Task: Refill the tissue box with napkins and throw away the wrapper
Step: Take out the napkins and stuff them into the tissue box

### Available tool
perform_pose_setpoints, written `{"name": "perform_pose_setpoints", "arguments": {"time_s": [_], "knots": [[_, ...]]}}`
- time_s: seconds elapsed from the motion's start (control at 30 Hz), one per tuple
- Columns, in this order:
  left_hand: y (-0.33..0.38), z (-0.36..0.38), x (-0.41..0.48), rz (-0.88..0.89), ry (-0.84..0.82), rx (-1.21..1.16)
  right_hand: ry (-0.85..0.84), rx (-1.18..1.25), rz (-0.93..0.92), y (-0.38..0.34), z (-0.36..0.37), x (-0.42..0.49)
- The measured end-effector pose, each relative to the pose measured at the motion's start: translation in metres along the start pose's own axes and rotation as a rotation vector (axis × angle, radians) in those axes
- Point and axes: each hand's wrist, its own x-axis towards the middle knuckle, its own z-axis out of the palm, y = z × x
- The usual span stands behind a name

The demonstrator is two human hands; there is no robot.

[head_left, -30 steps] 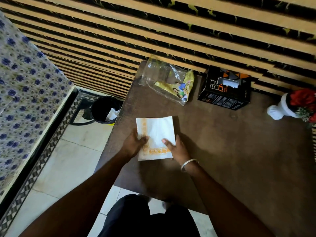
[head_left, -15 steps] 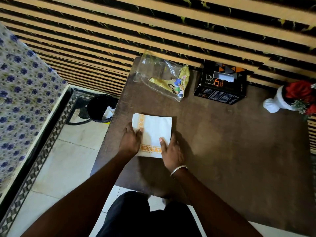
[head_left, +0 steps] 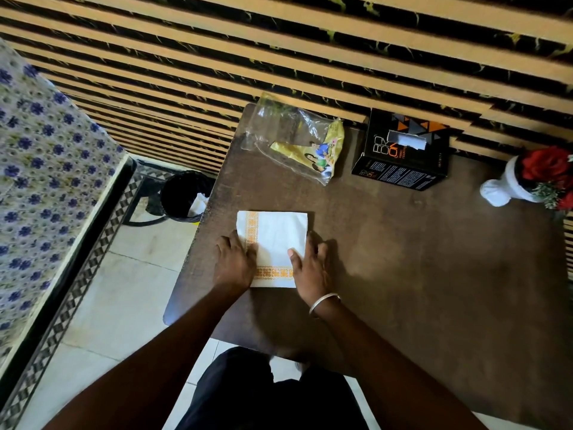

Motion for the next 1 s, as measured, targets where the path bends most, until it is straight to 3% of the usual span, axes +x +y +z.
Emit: {"name": "perform_pose_setpoints", "arguments": {"time_s": [0.13,0.23,0.37,0.5,0.6,0.73,0.83,1.0], "knots": [[-0.007,0.000,0.003,0.005,0.033,-0.002,-0.003,0.093,0.056,0.002,-0.004,0.005],[-0.002,-0.007,0.005,-0.071,0.174,-0.012,0.224,0.204,0.110,0.006,-0.029,0.018],[0.016,-0.017,0.004,-0.006,0.260,-0.004,0.509,-0.052,-0.045,0.014,-0.098,0.058],[0.038,-0.012,0.006,0.060,0.222,0.011,0.484,-0.248,-0.103,0.005,-0.169,0.111],[0.054,-0.008,0.004,0.206,0.159,-0.032,0.486,-0.190,-0.063,-0.001,-0.203,0.140],[0.092,-0.005,0.010,0.348,0.004,-0.202,0.495,0.166,0.228,0.021,-0.226,0.159],[0.141,-0.004,0.017,0.454,-0.133,-0.283,0.453,0.272,0.315,0.052,-0.231,0.160],[0.221,0.011,0.050,0.454,-0.332,-0.360,0.378,0.407,0.355,0.089,-0.229,0.156]]}}
